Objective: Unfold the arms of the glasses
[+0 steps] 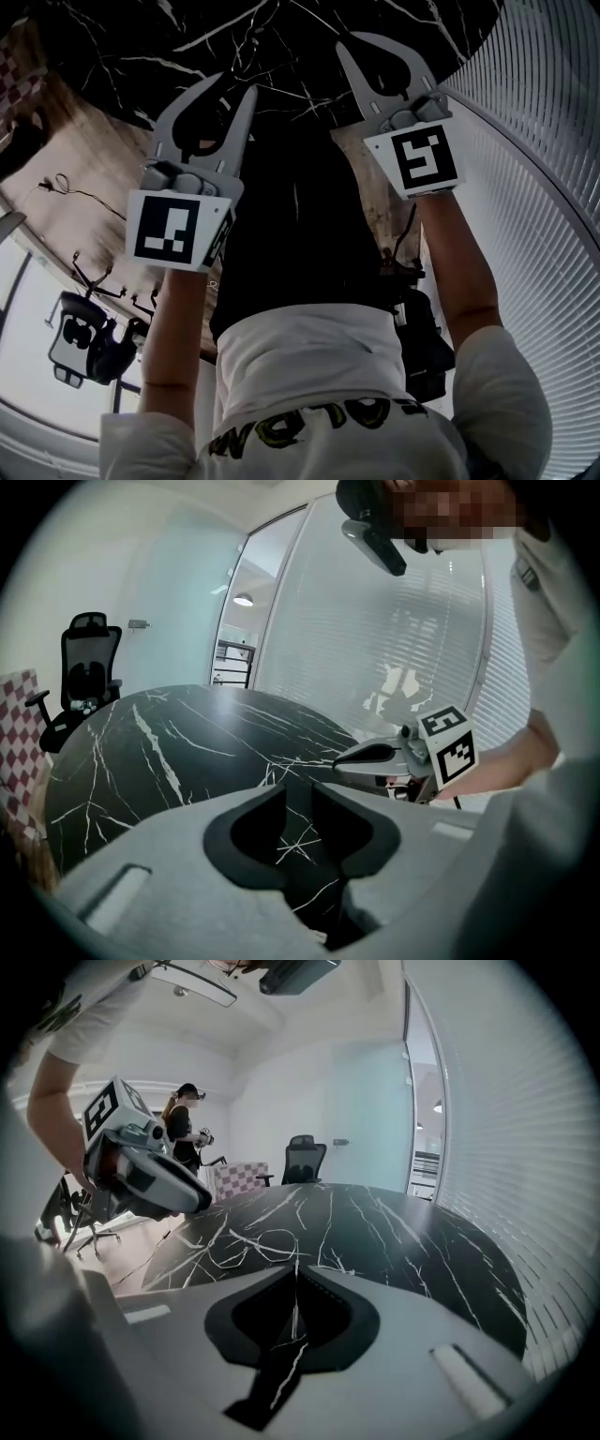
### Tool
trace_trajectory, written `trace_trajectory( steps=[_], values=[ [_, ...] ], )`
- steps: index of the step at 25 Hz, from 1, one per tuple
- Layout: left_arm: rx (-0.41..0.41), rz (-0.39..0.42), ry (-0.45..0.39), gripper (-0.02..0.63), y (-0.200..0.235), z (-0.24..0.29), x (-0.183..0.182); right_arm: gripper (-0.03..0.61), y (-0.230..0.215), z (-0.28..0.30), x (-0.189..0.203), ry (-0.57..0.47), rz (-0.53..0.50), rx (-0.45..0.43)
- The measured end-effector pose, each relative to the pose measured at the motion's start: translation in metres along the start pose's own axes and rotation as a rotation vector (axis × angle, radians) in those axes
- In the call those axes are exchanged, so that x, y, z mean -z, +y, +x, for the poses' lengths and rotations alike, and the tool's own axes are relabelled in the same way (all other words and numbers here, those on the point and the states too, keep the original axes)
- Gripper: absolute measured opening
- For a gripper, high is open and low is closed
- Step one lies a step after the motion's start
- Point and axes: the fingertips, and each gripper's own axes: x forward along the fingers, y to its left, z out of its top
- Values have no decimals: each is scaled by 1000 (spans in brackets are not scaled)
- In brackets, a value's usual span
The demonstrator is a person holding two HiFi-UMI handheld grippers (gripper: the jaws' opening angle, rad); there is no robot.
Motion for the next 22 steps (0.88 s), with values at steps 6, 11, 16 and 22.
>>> trace_trajectory(
  steps=[6, 11, 16, 22],
  values=[
    [-30, -31, -3, 87, 9, -1, 14, 14, 0, 15, 20, 43, 1, 34],
    [-41, -44, 13, 87, 12, -7, 25, 26, 0, 19, 29, 91, -22, 37],
    [-54, -27, -5, 84, 17, -17, 12, 94, 1, 17, 27, 124, -24, 18],
    [-60, 24, -55, 83, 3, -48, -38, 87, -8, -30, -31, 73, -6, 52]
  ],
)
